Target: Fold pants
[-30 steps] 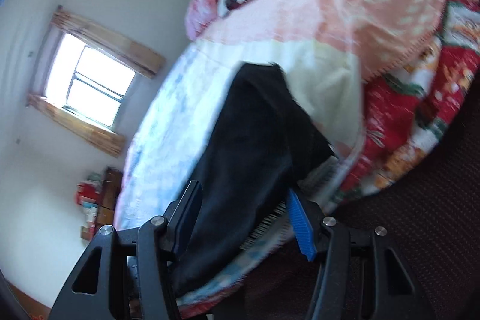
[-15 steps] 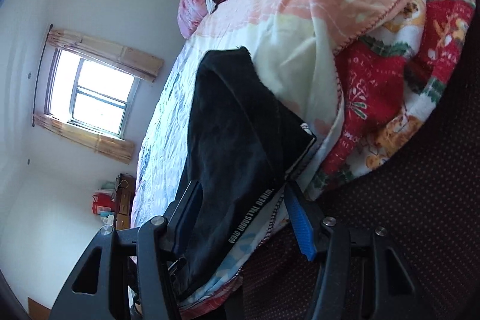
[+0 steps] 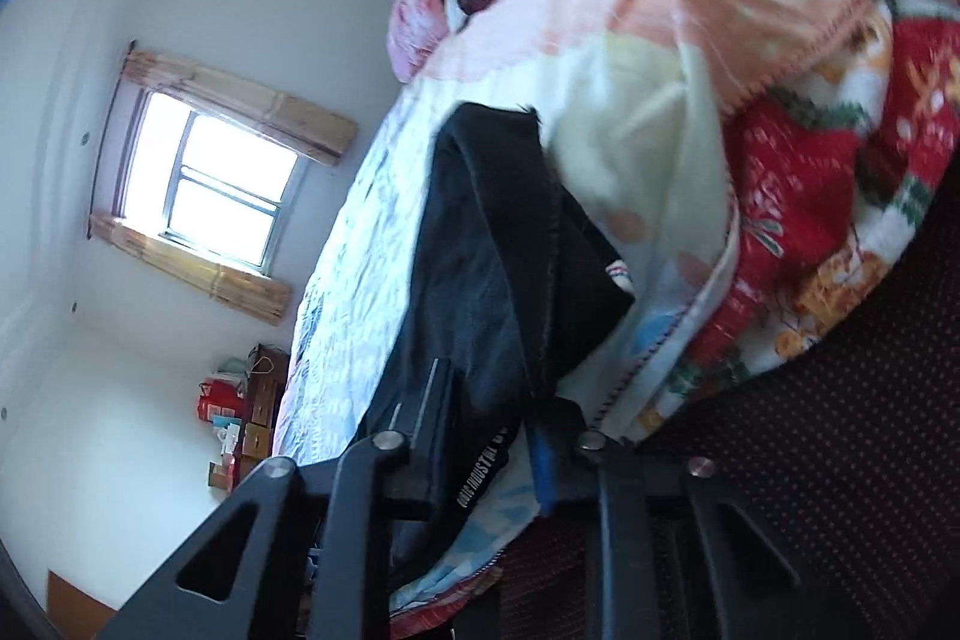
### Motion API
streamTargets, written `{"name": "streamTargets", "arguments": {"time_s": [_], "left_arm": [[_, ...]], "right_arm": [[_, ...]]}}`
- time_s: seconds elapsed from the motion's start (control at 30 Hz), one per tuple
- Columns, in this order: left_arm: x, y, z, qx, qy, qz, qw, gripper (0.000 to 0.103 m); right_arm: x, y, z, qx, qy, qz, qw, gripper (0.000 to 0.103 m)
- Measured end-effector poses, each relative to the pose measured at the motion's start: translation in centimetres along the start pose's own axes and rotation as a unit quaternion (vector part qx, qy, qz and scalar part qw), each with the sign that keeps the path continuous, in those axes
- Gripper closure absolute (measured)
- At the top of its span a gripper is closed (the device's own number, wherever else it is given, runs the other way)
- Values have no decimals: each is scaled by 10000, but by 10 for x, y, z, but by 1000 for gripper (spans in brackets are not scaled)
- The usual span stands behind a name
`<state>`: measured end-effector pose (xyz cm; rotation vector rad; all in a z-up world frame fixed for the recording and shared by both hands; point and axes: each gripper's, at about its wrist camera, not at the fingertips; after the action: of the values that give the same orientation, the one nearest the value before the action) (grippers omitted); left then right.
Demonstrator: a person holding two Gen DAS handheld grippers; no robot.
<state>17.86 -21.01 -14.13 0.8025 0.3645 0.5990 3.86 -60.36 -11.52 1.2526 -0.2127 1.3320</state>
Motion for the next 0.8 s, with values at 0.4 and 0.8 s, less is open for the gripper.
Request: {"name": "streamTargets", "arguments": {"time_s": [0.4, 0.8], "left_arm": [[53, 43, -8, -682, 1570, -1162, 9784, 0], [59, 20, -15, -622, 2482, -2347, 9378, 0]], "right_arm": [[200, -24, -88, -242, 4256, -786, 9011, 93], [199, -126, -199, 986, 5793, -1538, 7944, 93]]}}
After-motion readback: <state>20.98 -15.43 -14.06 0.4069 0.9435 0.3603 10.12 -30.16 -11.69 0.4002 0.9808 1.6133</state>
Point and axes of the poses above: each gripper's, at about its wrist camera, not at the fingertips, and y roughly against the way its jaws point, x to its left, z to its top, and after that the axes turned 6 degrees about -z, right-handed
